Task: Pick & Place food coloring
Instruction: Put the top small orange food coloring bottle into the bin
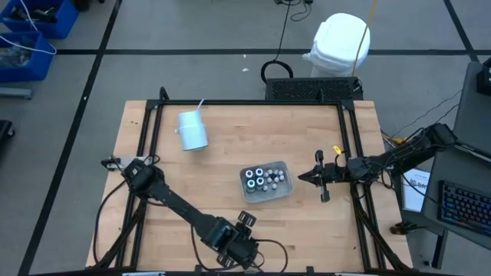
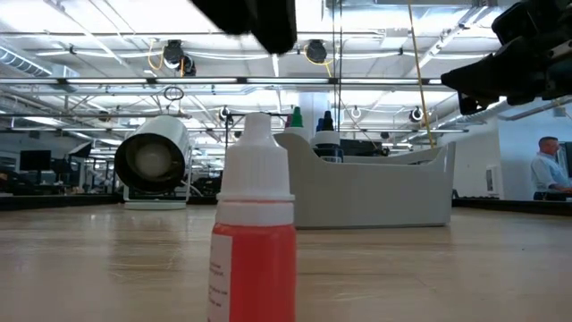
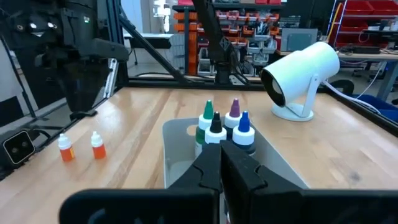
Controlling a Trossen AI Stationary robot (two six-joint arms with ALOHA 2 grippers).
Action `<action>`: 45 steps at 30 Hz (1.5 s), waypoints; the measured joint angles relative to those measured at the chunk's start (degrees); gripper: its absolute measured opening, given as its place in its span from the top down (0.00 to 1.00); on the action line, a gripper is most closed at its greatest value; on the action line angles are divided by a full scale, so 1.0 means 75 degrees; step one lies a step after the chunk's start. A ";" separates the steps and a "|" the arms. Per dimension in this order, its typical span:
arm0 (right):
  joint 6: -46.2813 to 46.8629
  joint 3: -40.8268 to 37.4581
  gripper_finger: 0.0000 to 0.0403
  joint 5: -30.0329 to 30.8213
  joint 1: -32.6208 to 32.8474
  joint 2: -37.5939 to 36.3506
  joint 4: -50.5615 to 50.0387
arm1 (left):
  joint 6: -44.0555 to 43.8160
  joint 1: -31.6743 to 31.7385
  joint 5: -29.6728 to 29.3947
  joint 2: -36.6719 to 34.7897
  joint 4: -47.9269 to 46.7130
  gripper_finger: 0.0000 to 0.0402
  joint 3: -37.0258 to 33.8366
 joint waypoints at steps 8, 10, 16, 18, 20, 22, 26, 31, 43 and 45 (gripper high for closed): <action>0.0006 0.0002 1.00 -0.0001 0.0000 0.0000 0.0000 | 0.0422 0.0239 0.0407 0.0010 0.0371 0.63 -0.0726; 0.0003 -0.0001 1.00 -0.0001 0.0000 0.0000 0.0005 | 0.0411 0.0296 0.0443 0.0006 0.0597 0.63 -0.0819; -0.0035 0.0002 1.00 0.0000 0.0000 0.0000 0.0003 | 0.0335 0.0440 0.0876 0.0006 0.0832 0.63 -0.0831; -0.0038 0.0000 1.00 0.0000 0.0000 0.0000 -0.0003 | 0.0338 0.0469 0.1008 0.0006 0.0957 0.62 -0.0831; -0.0055 0.0001 1.00 -0.0001 0.0000 0.0000 -0.0003 | 0.0363 0.0485 0.1041 0.0006 0.0952 0.59 -0.0831; -0.0058 0.0000 1.00 0.0002 0.0000 0.0000 -0.0006 | 0.0308 0.0490 0.1057 0.0006 0.0896 0.55 -0.0833; -0.0058 0.0000 1.00 0.0000 0.0000 0.0000 -0.0005 | 0.0240 0.0494 0.1283 0.0003 0.0908 0.45 -0.0833; -0.0058 0.0002 1.00 0.0002 0.0000 0.0000 -0.0003 | 0.0245 0.0437 0.1352 0.0008 0.0915 0.38 -0.0833; -0.0063 -0.0001 1.00 0.0002 0.0000 0.0000 -0.0017 | 0.0358 0.0394 0.1273 0.0320 0.0933 0.37 -0.0842; -0.0112 0.0002 1.00 0.0002 -0.0001 0.0012 -0.0024 | 0.0363 0.0413 0.1278 0.0323 0.0888 0.37 -0.0842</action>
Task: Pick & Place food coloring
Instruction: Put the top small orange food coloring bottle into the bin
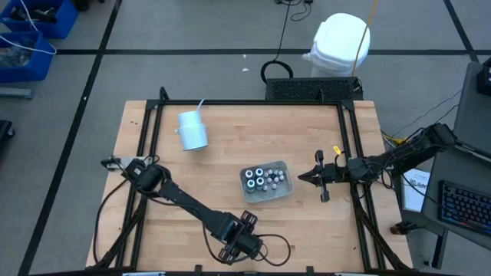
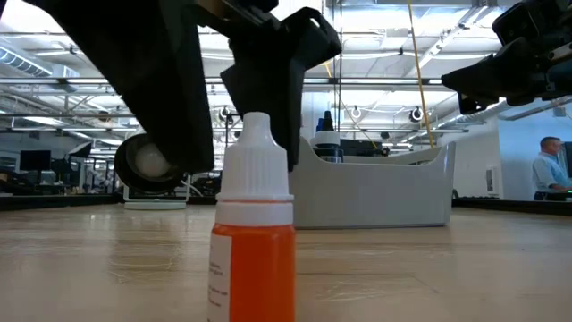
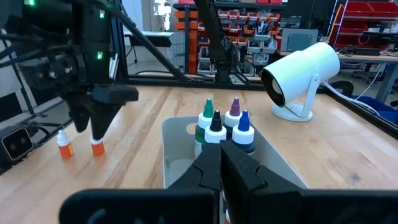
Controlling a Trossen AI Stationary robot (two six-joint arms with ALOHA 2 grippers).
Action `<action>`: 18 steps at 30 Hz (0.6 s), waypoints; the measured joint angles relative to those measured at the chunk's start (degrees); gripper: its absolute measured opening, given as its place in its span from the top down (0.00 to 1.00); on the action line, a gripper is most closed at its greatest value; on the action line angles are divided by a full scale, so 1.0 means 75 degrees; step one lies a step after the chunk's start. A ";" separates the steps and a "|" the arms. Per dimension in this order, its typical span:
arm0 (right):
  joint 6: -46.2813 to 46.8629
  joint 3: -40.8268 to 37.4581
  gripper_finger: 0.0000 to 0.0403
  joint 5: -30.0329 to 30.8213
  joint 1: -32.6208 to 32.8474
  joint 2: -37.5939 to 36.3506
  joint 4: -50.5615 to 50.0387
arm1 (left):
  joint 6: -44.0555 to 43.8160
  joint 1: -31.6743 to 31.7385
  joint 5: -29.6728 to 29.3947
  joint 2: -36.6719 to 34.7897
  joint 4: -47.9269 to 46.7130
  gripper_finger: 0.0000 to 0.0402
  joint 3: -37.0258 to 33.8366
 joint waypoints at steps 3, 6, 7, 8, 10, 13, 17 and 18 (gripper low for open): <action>-0.0040 -0.0001 1.00 0.0004 -0.0002 0.0001 0.0009 | 0.0033 0.0049 0.0005 0.0000 0.0017 0.37 0.0000; -0.0094 -0.0001 1.00 0.0003 -0.0002 0.0003 0.0007 | 0.0036 0.0099 0.0045 0.0000 0.0002 0.37 0.0000; -0.0092 -0.0002 1.00 0.0003 -0.0002 0.0003 0.0007 | 0.0036 0.0121 0.0076 0.0000 0.0003 0.37 0.0000; -0.0094 -0.0002 1.00 0.0003 -0.0002 0.0003 0.0007 | 0.0038 0.0132 0.0077 0.0000 0.0035 0.37 -0.0030; -0.0095 -0.0001 1.00 0.0003 -0.0002 0.0003 0.0006 | 0.0039 0.0166 0.0077 0.0000 0.0135 0.37 -0.0186; -0.0095 -0.0002 1.00 0.0003 -0.0002 0.0003 0.0004 | 0.0039 0.0192 0.0080 0.0006 0.0029 0.37 -0.0372; -0.0095 -0.0002 1.00 0.0003 -0.0002 0.0003 -0.0001 | 0.0031 0.0184 0.0074 0.0009 0.0075 0.37 -0.0664; -0.0102 -0.0001 1.00 0.0003 -0.0002 0.0003 -0.0002 | 0.0028 0.0183 0.0074 0.0009 0.0057 0.37 -0.0695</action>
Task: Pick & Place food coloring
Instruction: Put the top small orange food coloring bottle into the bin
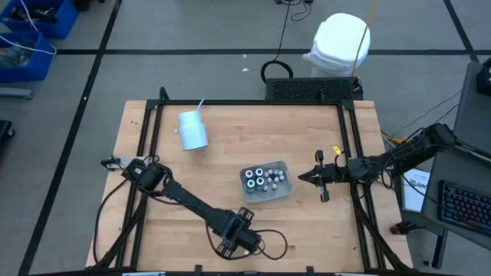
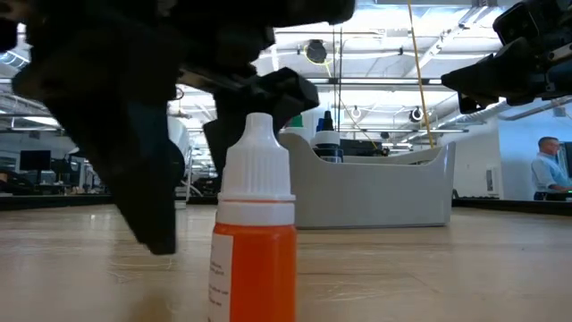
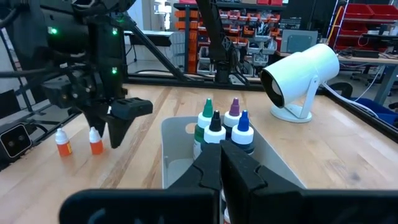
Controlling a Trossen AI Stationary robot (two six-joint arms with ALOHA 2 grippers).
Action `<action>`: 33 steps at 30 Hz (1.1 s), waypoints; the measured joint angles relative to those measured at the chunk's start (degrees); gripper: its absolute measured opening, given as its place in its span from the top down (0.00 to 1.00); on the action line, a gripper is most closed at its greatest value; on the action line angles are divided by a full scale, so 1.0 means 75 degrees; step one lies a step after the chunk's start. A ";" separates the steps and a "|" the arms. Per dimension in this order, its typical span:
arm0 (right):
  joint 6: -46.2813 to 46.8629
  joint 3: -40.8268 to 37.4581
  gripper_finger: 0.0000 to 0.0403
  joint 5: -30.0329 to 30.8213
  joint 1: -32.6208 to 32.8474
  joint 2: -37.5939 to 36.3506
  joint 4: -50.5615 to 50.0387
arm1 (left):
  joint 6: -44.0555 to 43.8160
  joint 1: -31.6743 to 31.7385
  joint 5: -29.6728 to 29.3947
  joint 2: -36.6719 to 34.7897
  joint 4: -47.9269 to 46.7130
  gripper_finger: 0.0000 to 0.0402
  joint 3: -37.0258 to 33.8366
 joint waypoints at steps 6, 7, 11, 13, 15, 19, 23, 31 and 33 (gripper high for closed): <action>-0.0028 -0.0001 1.00 0.0003 0.0000 0.0000 0.0000 | -0.0020 -0.0015 0.0006 0.0000 0.0144 0.37 0.0049; -0.0051 -0.0001 1.00 0.0003 0.0000 0.0000 0.0000 | -0.0022 -0.0015 0.0004 0.0000 0.0246 0.37 0.0053; -0.0052 -0.0001 1.00 0.0003 0.0000 0.0000 0.0003 | -0.0017 -0.0065 0.0011 -0.0037 0.0491 0.37 0.0055; -0.0055 0.0002 1.00 0.0003 0.0000 0.0000 0.0000 | 0.0005 -0.0105 0.0009 -0.0047 0.0488 0.37 0.0060; -0.0074 -0.0001 1.00 0.0014 0.0000 0.0000 0.0001 | 0.0005 -0.0114 0.0030 -0.0047 0.0485 0.37 0.0060; -0.0081 0.0000 1.00 0.0019 0.0000 0.0000 0.0000 | 0.0036 -0.0099 0.0026 -0.0047 0.0467 0.37 0.0060; -0.0081 0.0002 1.00 0.0023 0.0000 0.0000 0.0000 | 0.0063 -0.0103 0.0017 -0.0047 0.0423 0.41 0.0060; -0.0081 0.0000 1.00 0.0029 0.0000 0.0000 0.0000 | 0.0031 -0.0078 0.0003 -0.0047 0.0383 0.58 0.0060; -0.0122 -0.0001 1.00 0.0031 0.0000 0.0000 0.0000 | 0.0028 -0.0073 0.0000 -0.0047 0.0386 0.61 0.0060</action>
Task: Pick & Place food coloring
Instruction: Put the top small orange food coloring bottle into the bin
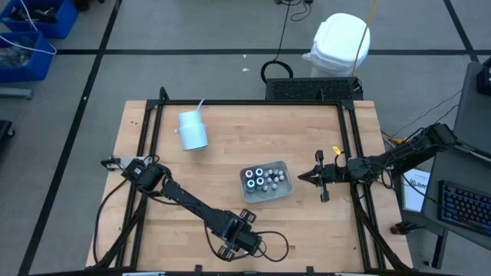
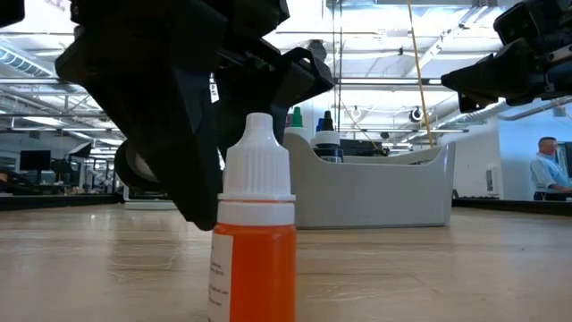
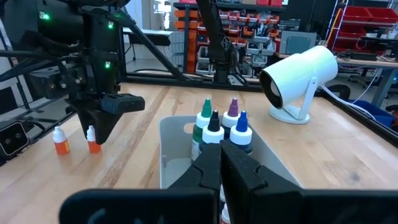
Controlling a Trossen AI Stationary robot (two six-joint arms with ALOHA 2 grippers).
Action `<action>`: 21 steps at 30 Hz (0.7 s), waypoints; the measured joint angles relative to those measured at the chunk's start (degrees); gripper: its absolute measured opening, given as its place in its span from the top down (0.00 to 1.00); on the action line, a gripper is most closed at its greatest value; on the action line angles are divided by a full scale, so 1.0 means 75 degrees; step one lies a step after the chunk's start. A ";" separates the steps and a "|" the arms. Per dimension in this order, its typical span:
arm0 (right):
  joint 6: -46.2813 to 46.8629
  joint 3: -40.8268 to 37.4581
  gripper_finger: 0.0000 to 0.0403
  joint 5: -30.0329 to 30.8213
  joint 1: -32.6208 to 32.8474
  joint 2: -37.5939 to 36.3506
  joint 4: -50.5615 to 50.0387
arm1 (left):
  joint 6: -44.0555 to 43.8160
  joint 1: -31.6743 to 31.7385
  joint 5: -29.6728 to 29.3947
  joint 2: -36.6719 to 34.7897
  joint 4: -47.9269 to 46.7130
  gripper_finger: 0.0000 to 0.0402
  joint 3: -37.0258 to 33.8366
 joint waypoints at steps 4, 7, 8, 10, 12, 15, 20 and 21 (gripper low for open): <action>-0.0069 0.0001 1.00 0.0001 0.0000 0.0000 0.0000 | -0.0003 0.0017 -0.0003 0.0000 0.0025 0.63 0.0000; -0.0069 0.0000 1.00 0.0001 0.0000 0.0000 0.0000 | -0.0009 0.0041 -0.0003 0.0000 0.0147 0.63 0.0003; -0.0069 0.0000 1.00 0.0001 0.0000 0.0000 0.0000 | -0.0013 0.0047 -0.0006 0.0000 0.0214 0.63 0.0003; -0.0069 0.0001 1.00 0.0001 0.0000 0.0000 -0.0001 | -0.0021 0.0050 -0.0006 0.0000 0.0389 0.63 0.0003; -0.0070 0.0000 1.00 0.0001 0.0000 0.0000 0.0000 | -0.0023 0.0052 -0.0003 -0.0003 0.0480 0.63 0.0006; -0.0069 0.0000 1.00 0.0001 0.0000 0.0003 -0.0003 | -0.0058 0.0047 0.0003 -0.0003 0.0360 0.63 0.0006; -0.0069 0.0000 1.00 0.0001 0.0000 0.0000 0.0000 | -0.0078 0.0047 0.0006 -0.0003 0.0283 0.63 0.0006; -0.0069 0.0002 1.00 0.0001 0.0000 0.0000 0.0000 | -0.0076 0.0047 0.0006 -0.0003 0.0283 0.63 0.0006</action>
